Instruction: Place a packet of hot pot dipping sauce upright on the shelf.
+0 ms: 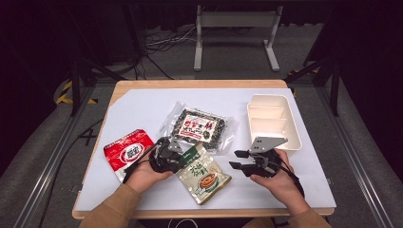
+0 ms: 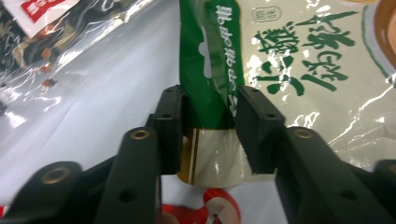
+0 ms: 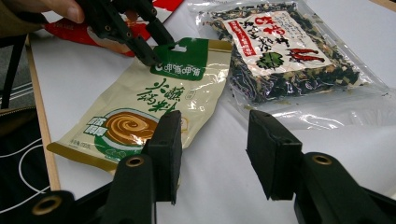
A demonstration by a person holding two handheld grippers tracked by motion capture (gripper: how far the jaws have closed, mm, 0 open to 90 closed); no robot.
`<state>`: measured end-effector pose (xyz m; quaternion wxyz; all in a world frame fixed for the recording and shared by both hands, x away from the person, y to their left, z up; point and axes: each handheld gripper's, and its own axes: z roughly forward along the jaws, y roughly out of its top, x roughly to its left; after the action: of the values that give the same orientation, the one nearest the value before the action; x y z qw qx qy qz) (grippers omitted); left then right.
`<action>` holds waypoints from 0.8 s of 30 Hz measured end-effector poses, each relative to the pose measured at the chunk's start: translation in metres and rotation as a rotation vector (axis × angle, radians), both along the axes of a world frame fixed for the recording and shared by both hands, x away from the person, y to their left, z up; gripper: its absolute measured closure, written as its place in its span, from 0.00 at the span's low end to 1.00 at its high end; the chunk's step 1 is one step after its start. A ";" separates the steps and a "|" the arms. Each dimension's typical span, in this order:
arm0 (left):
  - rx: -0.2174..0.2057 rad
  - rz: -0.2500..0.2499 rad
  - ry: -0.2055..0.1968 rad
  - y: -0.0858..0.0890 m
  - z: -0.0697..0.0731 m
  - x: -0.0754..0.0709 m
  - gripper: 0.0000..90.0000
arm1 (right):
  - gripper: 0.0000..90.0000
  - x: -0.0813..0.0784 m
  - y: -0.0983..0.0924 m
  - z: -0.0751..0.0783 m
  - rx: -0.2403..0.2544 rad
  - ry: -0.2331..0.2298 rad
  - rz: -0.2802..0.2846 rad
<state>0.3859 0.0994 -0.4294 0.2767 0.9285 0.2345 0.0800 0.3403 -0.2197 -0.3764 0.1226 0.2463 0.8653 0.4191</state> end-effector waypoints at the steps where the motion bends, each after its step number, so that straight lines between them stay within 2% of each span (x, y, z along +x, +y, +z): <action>1: 0.000 -0.010 -0.001 -0.001 0.000 -0.001 0.80 | 0.61 0.000 0.000 0.000 0.000 0.000 0.000; 5: 0.011 -0.030 -0.003 -0.006 0.000 -0.006 0.89 | 0.61 0.000 0.000 0.000 0.000 0.000 -0.001; 11: -0.040 -0.022 0.013 -0.002 0.003 -0.004 0.91 | 0.61 0.000 -0.001 0.001 -0.003 0.000 -0.002; 13: -0.076 -0.021 0.024 0.001 0.008 -0.004 0.91 | 0.61 0.000 -0.001 0.003 -0.009 0.001 -0.003; 14: -0.076 -0.021 0.024 0.001 0.008 -0.004 0.91 | 0.61 0.000 -0.001 0.003 -0.009 0.001 -0.003; 19: -0.172 -0.042 0.030 0.006 0.031 -0.008 0.91 | 0.59 -0.002 -0.003 0.013 -0.017 -0.019 -0.003; 23: -0.192 -0.082 -0.009 0.001 0.051 -0.020 0.91 | 0.59 -0.004 -0.003 0.023 -0.014 -0.040 0.004; 24: -0.186 -0.095 -0.018 0.000 0.056 -0.023 0.91 | 0.58 -0.005 -0.003 0.025 -0.009 -0.045 0.005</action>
<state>0.3629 0.0999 -0.3735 0.3673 0.9081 0.1941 0.0532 0.3354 -0.2223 -0.3516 0.1419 0.2340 0.8648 0.4210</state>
